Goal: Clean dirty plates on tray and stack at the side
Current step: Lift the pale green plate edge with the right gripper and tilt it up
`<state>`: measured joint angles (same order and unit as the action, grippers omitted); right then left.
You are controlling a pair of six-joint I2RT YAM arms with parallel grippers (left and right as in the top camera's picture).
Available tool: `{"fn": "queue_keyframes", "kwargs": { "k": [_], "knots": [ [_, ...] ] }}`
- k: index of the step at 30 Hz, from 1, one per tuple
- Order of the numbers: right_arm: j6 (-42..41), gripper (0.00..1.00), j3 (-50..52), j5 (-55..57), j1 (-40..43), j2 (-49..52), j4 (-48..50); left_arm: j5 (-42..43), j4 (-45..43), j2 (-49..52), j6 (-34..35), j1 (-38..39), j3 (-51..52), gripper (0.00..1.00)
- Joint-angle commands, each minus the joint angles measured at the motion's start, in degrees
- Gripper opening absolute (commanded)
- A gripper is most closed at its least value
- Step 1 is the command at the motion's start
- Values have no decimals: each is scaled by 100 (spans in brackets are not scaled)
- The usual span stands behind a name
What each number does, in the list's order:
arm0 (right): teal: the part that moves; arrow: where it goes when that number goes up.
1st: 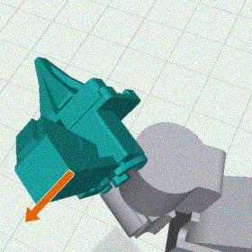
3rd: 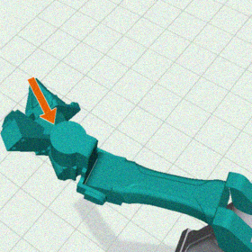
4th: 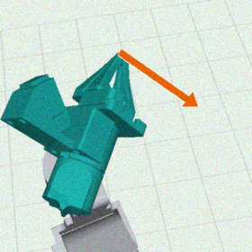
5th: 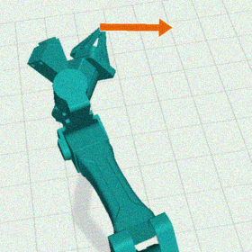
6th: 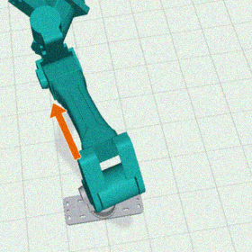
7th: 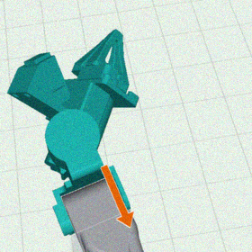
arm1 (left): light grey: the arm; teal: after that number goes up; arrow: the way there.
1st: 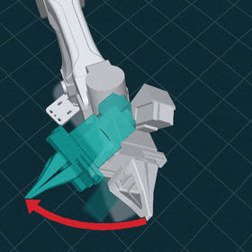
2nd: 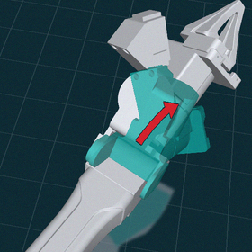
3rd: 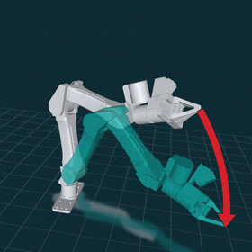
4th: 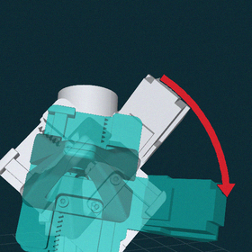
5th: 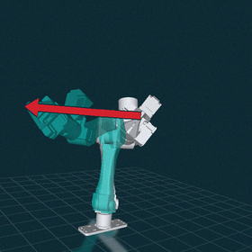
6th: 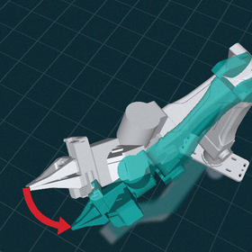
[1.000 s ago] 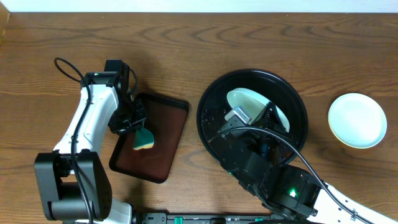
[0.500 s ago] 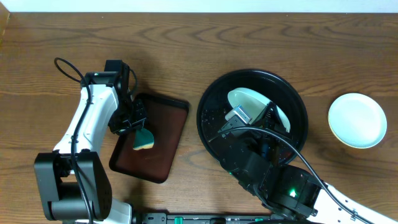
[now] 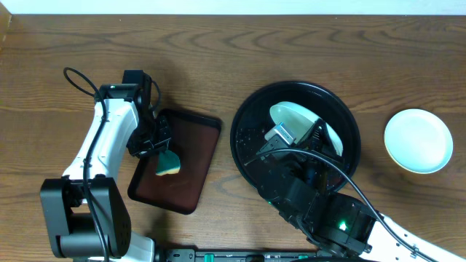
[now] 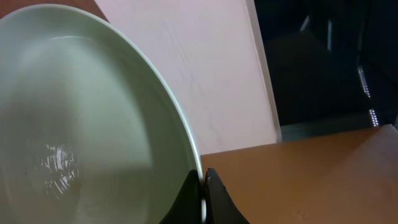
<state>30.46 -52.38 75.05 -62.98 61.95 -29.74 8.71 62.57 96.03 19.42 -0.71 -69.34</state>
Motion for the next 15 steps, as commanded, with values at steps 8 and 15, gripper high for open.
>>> {"fn": "queue_keyframes", "kwargs": {
  "k": [8,15],
  "knots": [
    [50,1,-131,273,-61,-57,22,33,31,-46,-79,-24,24,8],
    [15,1,-131,267,-28,-57,52,35,31,-46,-79,-24,24,8]
  ]
}}
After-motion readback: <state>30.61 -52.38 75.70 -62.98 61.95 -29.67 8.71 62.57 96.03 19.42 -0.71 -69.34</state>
